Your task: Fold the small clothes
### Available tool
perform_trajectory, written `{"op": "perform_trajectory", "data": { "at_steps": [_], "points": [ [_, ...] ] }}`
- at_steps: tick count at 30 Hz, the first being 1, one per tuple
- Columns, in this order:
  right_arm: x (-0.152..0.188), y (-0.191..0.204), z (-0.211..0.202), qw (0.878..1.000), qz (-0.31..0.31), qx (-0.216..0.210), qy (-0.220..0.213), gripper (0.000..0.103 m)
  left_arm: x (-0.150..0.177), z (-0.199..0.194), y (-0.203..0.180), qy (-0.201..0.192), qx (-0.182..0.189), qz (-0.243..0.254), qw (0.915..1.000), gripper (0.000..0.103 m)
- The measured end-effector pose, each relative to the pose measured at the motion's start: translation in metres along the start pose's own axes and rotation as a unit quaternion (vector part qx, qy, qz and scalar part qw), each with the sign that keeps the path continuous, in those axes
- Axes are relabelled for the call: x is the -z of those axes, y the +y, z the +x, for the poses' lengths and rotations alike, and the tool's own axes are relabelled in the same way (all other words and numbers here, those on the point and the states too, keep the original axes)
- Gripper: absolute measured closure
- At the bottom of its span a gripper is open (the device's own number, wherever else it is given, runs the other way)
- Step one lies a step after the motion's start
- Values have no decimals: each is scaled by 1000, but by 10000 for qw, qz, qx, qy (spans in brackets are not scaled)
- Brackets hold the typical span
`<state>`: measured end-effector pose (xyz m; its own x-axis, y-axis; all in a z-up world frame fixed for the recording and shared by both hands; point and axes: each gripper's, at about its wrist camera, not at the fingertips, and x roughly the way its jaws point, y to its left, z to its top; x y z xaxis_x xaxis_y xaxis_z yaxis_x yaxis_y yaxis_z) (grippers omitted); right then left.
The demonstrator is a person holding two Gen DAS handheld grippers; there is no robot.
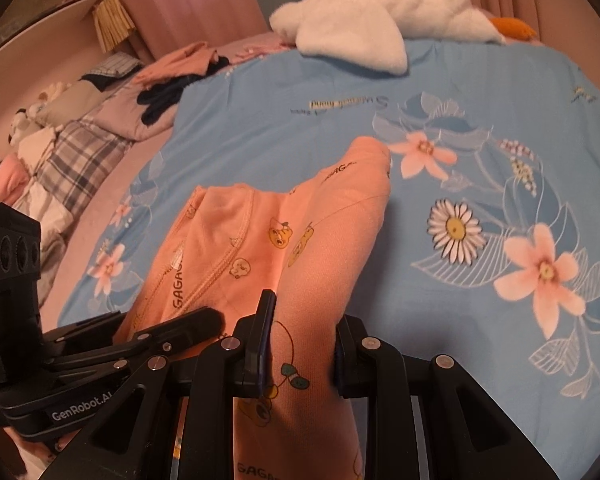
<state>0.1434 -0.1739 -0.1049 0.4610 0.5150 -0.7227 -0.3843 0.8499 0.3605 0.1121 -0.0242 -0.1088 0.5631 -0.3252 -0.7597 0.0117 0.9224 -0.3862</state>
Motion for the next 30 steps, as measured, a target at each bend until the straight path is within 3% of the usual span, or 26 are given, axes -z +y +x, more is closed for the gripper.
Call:
{"op": "perform_trajectory", "data": {
  "at_steps": [11,17,20,25,27,30],
  "points": [
    [15,-11,19,9988,159,281,369,77,15,25,13,356,-207,-105,9991,67],
    [21,-16,24,9978,226,410,460,77,17,30,20,415,-270,-257,9984,59],
    [21,-15,23,9973,199,523,467,73,17,29,20,423,-366,-269,9981,48],
    [19,-14,8,9954,84,898,313,56,15,13,19,155,-606,-180,9979,42],
    [17,-13,-5,9947,-32,1018,122,50,13,0,18,-68,-737,-132,9972,30],
    [13,-12,-27,9947,-68,1009,-201,35,10,-23,15,-337,-653,-89,9973,18]
  ]
}}
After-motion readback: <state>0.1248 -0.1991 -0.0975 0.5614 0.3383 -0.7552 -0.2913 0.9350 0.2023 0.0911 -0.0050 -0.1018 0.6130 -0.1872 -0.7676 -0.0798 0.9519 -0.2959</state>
